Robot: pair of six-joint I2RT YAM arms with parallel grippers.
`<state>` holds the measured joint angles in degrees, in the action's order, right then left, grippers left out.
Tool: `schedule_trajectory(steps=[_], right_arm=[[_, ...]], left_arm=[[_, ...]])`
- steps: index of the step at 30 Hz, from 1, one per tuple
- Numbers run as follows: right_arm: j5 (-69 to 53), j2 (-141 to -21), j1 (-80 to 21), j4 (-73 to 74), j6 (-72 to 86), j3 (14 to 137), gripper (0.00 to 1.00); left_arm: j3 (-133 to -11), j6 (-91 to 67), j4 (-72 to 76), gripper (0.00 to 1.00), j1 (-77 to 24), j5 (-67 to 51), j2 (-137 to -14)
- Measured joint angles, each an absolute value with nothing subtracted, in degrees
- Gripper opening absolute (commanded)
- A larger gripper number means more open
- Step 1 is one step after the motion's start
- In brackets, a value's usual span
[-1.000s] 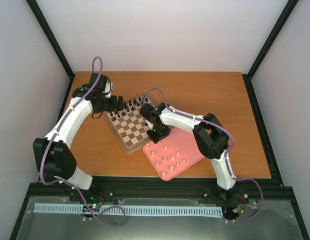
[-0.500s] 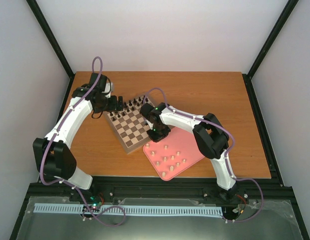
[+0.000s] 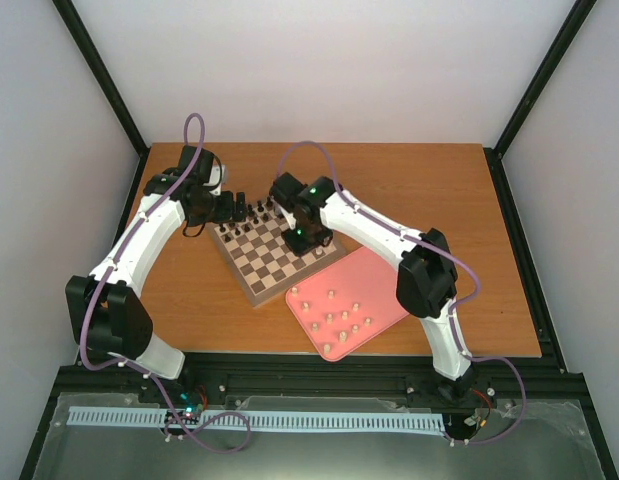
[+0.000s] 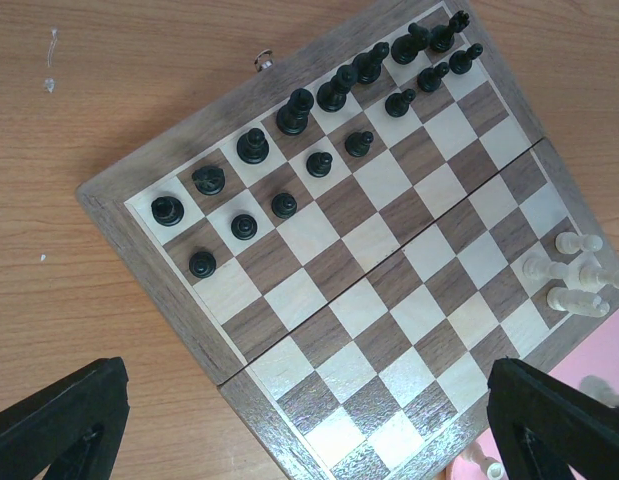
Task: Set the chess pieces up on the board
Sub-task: Place the chess piece on the chessboard.
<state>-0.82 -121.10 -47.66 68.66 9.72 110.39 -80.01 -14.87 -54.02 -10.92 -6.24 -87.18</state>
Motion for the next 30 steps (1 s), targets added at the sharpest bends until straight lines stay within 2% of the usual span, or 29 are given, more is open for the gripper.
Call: schedule_trajectory(steps=[8,15,30], right_arm=[[-0.23,-124.29,-46.52,70.28,8.73,121.49,0.1],[-0.25,-131.11,-45.36,70.3,8.1,122.1,0.1],[-0.4,-133.25,-45.39,69.36,7.7,122.1,0.1]], left_arm=[[-80.01,-14.9,-54.04,1.0,-10.92,-6.24,-87.18],[-80.01,-14.9,-54.04,1.0,-10.92,-6.26,-87.18],[-80.01,-14.9,-54.04,1.0,-10.92,-6.24,-87.2]])
